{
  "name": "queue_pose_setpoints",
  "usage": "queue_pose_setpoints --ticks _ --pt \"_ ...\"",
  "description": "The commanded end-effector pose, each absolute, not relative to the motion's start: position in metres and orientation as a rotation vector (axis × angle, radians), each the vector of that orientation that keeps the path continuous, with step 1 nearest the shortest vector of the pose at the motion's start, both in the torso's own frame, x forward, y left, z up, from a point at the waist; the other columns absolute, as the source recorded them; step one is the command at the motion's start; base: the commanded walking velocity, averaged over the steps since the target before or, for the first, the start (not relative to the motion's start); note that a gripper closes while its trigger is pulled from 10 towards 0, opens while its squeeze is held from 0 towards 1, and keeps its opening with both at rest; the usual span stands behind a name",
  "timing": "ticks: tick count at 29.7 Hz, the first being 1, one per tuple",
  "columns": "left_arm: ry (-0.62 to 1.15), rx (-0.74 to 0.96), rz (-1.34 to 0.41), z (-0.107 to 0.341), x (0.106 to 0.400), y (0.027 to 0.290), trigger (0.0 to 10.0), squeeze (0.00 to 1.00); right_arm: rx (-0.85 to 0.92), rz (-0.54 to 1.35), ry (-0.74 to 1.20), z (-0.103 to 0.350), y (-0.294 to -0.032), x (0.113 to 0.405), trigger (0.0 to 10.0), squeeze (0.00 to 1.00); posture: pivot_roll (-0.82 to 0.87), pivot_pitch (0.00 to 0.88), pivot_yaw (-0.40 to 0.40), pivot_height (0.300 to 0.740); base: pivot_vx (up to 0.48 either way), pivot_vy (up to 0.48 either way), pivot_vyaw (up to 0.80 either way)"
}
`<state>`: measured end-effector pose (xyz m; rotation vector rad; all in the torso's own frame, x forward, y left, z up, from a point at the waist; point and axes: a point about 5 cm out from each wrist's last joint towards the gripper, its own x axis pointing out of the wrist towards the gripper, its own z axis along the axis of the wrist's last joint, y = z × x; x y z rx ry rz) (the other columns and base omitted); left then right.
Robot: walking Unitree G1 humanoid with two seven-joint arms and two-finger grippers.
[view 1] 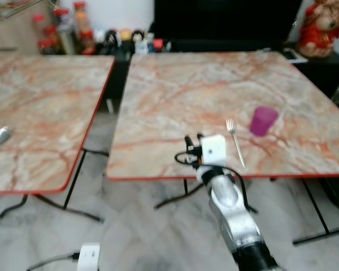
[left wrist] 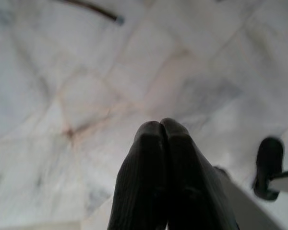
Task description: Setting the table
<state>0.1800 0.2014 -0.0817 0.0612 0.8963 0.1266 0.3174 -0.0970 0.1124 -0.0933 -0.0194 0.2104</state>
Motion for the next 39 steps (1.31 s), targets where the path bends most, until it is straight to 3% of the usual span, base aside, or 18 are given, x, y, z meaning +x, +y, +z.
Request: queue_pose_setpoints --ticks 1,19,28,39 --pt "0.920 0.048 0.138 -0.085 0.172 0.201 10.0 0.00 -0.075 0.215 -0.015 0.114 -0.093 0.318 10.0 0.00 -0.10 0.047 -0.030 0.740 0.356 0.000 0.00" --pt "0.924 0.054 0.137 -0.086 0.171 0.203 10.0 0.00 -0.083 0.161 0.013 0.108 -0.103 0.317 10.0 0.00 -0.10 0.047 -0.021 0.740 0.344 0.000 0.00" --pt "0.933 0.059 0.116 -0.086 0.171 0.203 10.0 0.00 -0.133 0.007 0.111 0.087 -0.148 0.299 10.0 0.00 -0.11 0.056 -0.007 0.740 0.206 0.000 0.00" --pt "0.941 0.054 0.099 -0.086 0.170 0.203 10.0 0.00 -0.178 -0.102 0.132 0.097 -0.190 0.307 10.0 0.00 -0.11 0.059 -0.002 0.740 0.000 0.000 0.00"
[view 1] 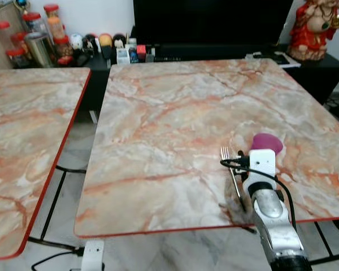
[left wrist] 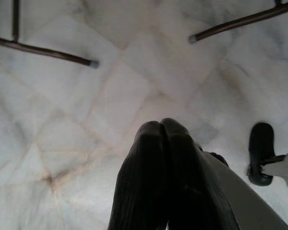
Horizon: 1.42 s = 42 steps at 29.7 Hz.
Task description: Setting the table
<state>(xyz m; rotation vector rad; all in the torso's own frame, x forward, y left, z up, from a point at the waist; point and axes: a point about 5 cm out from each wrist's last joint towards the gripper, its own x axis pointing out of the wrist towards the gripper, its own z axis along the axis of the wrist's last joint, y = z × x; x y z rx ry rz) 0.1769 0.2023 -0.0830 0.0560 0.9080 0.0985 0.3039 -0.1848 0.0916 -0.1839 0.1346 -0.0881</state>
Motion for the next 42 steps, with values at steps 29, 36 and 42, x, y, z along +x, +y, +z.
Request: queue_pose_setpoints --ticks 29,36,42 --pt "0.956 0.057 0.075 -0.087 0.170 0.202 10.0 0.00 -0.145 -0.037 0.344 0.086 -0.182 0.300 10.0 0.00 -0.11 0.061 0.007 0.740 0.000 0.000 0.00" --pt "0.963 0.049 0.065 -0.088 0.169 0.200 10.0 0.00 -0.142 -0.053 0.376 0.082 -0.179 0.298 10.0 0.00 -0.11 0.061 0.005 0.740 0.000 0.000 0.00" --pt "0.965 0.049 0.063 -0.088 0.169 0.200 10.0 0.00 -0.137 -0.065 0.380 0.082 -0.178 0.299 10.0 0.00 -0.11 0.061 0.005 0.740 0.000 0.000 0.00"
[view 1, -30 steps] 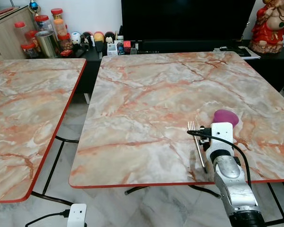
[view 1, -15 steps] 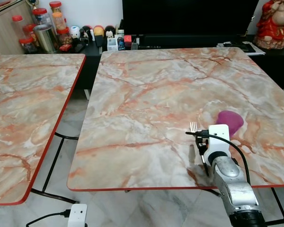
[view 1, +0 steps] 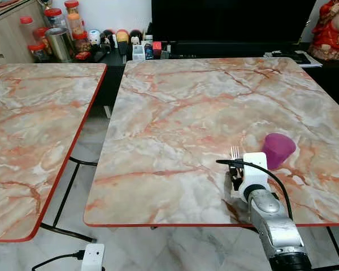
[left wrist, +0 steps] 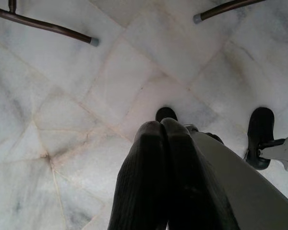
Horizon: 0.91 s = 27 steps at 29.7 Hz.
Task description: Setting the table
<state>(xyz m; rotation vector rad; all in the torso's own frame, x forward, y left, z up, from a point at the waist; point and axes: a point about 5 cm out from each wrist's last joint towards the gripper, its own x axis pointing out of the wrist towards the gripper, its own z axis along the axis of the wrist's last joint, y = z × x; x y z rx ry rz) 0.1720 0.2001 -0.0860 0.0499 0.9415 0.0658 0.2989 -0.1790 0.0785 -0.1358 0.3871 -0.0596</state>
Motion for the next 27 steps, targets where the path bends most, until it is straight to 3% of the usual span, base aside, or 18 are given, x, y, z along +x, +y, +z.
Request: queue_pose_setpoints --ticks 1,27 --pt "0.967 0.050 0.062 -0.088 0.169 0.200 10.0 0.00 -0.130 -0.077 0.376 0.083 -0.180 0.300 10.0 0.00 -0.11 0.059 0.006 0.740 0.000 0.000 0.00" --pt "0.986 0.042 0.043 -0.090 0.166 0.197 10.0 0.00 -0.090 -0.086 0.456 0.061 -0.177 0.295 10.0 0.00 -0.11 0.058 0.006 0.740 0.000 0.000 0.00"
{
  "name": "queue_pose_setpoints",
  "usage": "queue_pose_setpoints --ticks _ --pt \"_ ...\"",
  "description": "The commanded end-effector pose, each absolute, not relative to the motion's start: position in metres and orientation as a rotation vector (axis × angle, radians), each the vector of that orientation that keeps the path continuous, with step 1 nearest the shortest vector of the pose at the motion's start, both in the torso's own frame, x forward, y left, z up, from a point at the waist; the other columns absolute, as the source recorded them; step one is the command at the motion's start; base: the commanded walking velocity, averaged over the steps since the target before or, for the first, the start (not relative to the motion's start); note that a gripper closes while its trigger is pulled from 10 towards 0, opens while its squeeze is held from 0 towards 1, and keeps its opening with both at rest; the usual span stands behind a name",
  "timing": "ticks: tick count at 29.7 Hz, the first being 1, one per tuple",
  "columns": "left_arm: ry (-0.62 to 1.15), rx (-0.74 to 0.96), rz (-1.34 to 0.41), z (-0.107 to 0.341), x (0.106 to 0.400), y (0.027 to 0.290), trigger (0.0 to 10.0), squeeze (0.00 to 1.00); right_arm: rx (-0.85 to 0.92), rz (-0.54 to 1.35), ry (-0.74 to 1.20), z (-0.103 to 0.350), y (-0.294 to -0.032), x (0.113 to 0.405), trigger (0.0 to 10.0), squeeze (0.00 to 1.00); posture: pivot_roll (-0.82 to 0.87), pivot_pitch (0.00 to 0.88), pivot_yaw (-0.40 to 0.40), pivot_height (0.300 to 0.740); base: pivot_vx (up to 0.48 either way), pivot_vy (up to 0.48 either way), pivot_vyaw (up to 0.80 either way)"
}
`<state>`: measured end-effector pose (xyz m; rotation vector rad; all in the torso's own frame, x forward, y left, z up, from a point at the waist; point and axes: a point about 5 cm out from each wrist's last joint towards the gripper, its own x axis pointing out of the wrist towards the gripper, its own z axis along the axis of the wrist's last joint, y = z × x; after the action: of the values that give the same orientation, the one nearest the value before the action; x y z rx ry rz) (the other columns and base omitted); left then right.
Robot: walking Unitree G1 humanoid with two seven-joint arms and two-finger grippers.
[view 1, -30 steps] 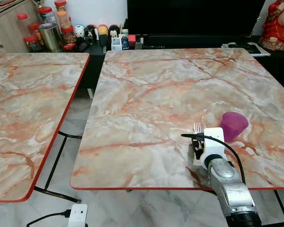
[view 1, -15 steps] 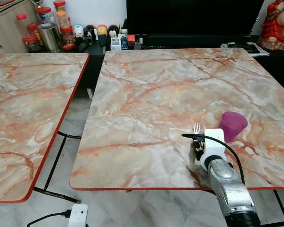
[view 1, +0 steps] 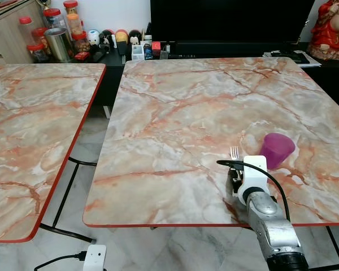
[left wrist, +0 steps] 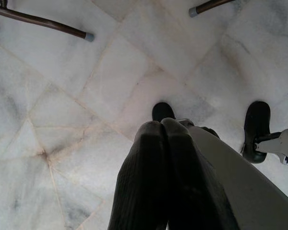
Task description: Setting the table
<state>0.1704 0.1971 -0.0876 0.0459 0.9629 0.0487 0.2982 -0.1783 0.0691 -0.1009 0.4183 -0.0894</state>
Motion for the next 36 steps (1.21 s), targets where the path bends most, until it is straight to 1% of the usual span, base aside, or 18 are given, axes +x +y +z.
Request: queue_pose_setpoints --ticks 1,2,3,4,20,35,36 --pt "0.986 0.041 0.042 -0.090 0.166 0.197 10.0 0.00 -0.093 -0.091 0.463 0.060 -0.177 0.295 2.5 0.00 -0.11 0.058 0.006 0.740 0.000 0.000 0.00" --pt "0.987 0.040 0.041 -0.090 0.166 0.197 10.0 0.00 -0.094 -0.094 0.465 0.060 -0.178 0.295 1.3 0.00 -0.11 0.058 0.006 0.740 0.000 0.000 0.00" --pt "0.988 0.040 0.041 -0.090 0.166 0.197 10.0 0.00 -0.095 -0.096 0.466 0.059 -0.178 0.295 1.3 0.00 -0.11 0.058 0.006 0.740 0.000 0.000 0.00" --pt "0.988 0.038 0.040 -0.090 0.166 0.197 10.0 0.00 -0.095 -0.096 0.465 0.060 -0.178 0.295 0.0 0.00 -0.11 0.058 0.006 0.740 0.000 0.000 0.00" --pt "0.994 0.025 0.028 -0.091 0.165 0.194 10.0 0.00 -0.095 -0.088 0.468 0.060 -0.176 0.296 0.0 0.00 -0.10 0.057 0.002 0.740 0.000 0.000 0.00" --pt "0.999 0.030 0.029 -0.091 0.163 0.197 10.0 0.00 -0.104 -0.040 0.460 0.061 -0.167 0.297 0.0 0.00 -0.10 0.052 0.000 0.740 0.000 0.000 0.00" --pt "0.999 0.030 0.030 -0.091 0.163 0.197 10.0 0.00 -0.101 -0.037 0.435 0.064 -0.165 0.299 0.0 0.00 -0.10 0.038 0.002 0.740 0.000 0.000 0.00"
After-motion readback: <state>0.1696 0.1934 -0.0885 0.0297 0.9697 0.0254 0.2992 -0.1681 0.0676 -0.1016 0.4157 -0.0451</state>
